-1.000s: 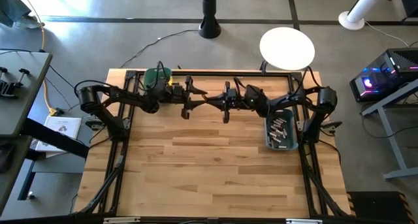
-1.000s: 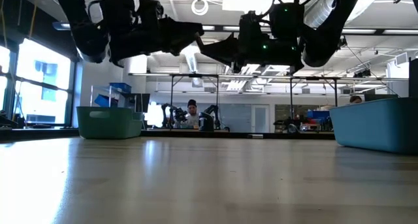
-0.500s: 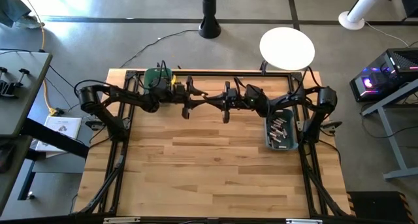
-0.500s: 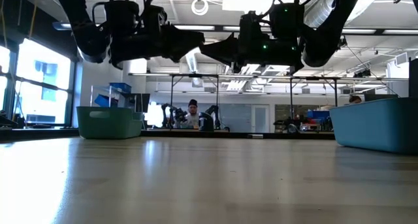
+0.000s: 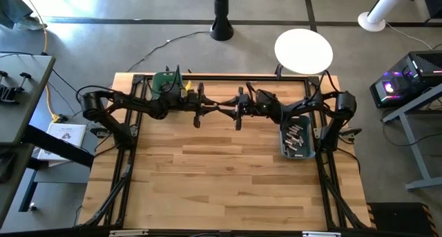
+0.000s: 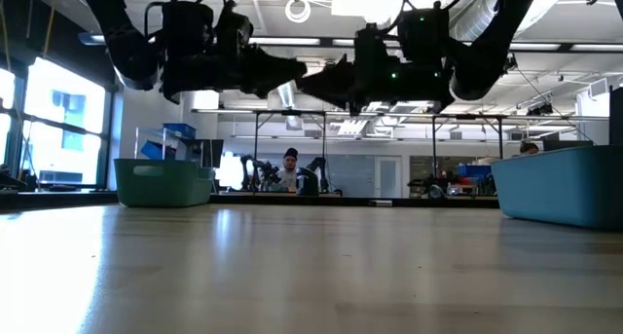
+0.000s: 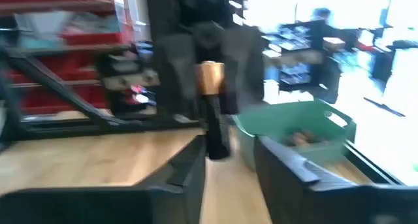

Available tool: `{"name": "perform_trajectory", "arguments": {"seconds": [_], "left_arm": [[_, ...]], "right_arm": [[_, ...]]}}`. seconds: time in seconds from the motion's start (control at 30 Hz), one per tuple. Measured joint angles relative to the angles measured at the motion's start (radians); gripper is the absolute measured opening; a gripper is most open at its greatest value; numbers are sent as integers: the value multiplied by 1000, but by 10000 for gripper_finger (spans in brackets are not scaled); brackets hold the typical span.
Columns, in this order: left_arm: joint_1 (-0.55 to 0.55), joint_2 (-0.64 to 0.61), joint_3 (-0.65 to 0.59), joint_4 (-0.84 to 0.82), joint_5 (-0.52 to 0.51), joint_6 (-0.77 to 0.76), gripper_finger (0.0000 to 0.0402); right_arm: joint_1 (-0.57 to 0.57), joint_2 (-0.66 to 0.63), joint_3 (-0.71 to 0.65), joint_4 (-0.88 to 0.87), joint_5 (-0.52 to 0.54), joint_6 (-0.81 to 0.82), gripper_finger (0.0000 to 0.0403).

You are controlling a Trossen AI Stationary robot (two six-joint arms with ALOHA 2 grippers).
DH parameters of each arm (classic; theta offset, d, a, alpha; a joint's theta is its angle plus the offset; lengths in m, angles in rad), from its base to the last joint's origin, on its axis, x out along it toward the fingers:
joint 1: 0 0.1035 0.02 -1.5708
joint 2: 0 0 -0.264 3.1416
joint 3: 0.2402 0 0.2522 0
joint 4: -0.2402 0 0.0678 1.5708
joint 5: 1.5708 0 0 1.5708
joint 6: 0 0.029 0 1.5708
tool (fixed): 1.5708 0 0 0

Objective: Sort batteries
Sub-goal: Put the black battery into the green bin

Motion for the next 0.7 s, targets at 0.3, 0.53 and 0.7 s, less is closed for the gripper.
{"name": "perform_trajectory", "arguments": {"seconds": [0.3, 0.53, 0.7], "left_arm": [[135, -304, 74, -979, -728, 67, 39], [439, -244, 185, -1435, -534, -197, 39], [554, -161, 187, -1451, -496, -198, 43]], "right_arm": [[-45, -1, 0, -238, 102, 16, 196], [-37, -1, 0, -195, 99, -32, 198], [-37, -1, 0, -183, 98, -14, 199]]}}
